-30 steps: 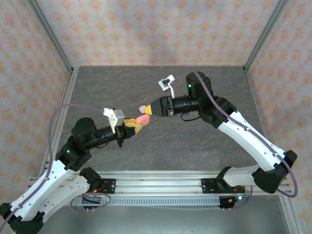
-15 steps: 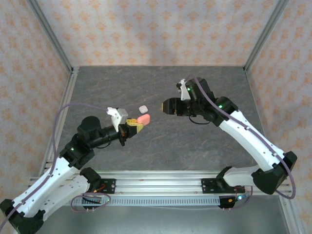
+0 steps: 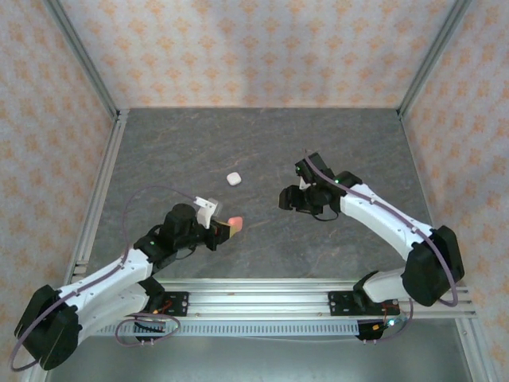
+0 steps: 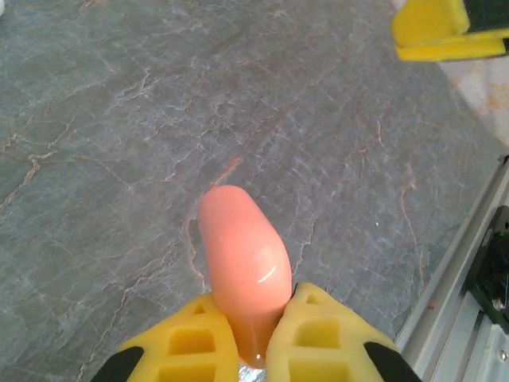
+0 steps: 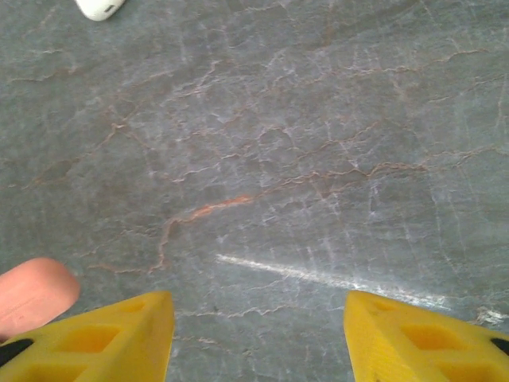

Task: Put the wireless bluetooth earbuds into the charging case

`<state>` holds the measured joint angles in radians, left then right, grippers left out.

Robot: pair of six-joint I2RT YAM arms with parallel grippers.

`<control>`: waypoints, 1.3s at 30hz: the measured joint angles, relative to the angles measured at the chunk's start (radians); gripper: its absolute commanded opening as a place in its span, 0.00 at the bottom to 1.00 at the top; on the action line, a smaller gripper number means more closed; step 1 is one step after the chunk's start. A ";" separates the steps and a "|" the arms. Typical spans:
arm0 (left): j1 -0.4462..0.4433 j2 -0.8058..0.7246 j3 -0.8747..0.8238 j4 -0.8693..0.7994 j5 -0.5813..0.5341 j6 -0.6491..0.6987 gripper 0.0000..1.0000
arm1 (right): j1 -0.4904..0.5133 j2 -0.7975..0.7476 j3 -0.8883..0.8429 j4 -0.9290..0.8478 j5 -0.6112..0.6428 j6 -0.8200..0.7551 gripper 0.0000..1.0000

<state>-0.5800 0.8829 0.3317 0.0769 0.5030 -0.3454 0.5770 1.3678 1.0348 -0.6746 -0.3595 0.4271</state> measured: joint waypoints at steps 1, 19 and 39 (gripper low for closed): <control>0.000 0.010 -0.003 0.020 -0.008 -0.016 0.11 | -0.006 0.002 -0.016 0.013 0.005 0.003 0.60; -0.062 0.665 0.518 0.130 0.025 -0.205 0.06 | -0.246 0.002 -0.121 0.102 0.076 0.020 0.61; -0.121 1.651 1.749 -0.208 0.064 -0.343 0.12 | -0.498 0.094 -0.075 0.119 0.075 -0.098 0.61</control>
<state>-0.7010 2.5340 2.0808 -0.1310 0.5674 -0.6880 0.0792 1.4620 0.9596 -0.5560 -0.2848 0.3294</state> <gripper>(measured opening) 0.113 0.608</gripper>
